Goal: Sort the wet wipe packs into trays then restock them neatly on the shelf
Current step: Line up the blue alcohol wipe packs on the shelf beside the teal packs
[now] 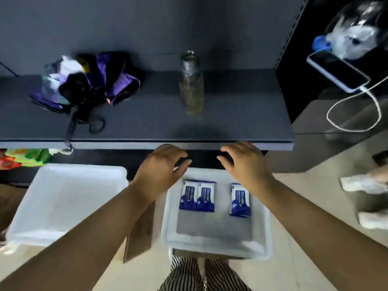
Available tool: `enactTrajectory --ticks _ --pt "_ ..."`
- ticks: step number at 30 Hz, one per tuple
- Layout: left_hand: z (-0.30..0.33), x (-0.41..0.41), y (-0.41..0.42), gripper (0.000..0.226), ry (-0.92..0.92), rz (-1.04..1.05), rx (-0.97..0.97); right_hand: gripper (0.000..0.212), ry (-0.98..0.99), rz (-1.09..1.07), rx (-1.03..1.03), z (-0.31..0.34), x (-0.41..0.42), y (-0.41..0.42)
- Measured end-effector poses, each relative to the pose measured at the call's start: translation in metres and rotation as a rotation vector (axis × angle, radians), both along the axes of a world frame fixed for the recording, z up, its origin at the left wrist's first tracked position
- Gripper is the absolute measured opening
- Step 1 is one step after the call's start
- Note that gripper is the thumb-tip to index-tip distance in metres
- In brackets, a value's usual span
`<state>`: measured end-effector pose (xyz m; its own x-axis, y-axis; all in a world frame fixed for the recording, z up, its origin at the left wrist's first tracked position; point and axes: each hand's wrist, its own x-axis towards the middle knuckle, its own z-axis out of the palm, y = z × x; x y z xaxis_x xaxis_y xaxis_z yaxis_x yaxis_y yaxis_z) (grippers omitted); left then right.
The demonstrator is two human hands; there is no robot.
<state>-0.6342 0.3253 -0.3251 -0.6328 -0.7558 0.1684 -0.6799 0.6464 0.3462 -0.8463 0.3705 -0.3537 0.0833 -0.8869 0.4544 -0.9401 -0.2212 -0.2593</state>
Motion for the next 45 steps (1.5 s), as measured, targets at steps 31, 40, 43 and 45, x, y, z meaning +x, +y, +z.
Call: enactTrajectory --ticks 31,40,43,45 --pt "-0.392 0.028 0.126 0.034 -0.226 0.415 0.798 0.025 -0.851 -0.764 1.119 -0.424 0.059 0.011" --pt "-0.398 -0.010 0.029 0.040 -0.091 0.368 0.808 0.007 -1.505 -1.114 1.107 -0.388 0.021 0.065" --pt "-0.420 -0.023 -0.019 0.055 -0.247 0.159 0.665 0.013 -1.720 -1.259 1.013 -0.386 0.004 0.092" --pt "-0.435 -0.027 -0.037 0.065 -0.363 0.110 0.654 0.026 -1.858 -1.296 0.920 -0.386 -0.001 0.108"
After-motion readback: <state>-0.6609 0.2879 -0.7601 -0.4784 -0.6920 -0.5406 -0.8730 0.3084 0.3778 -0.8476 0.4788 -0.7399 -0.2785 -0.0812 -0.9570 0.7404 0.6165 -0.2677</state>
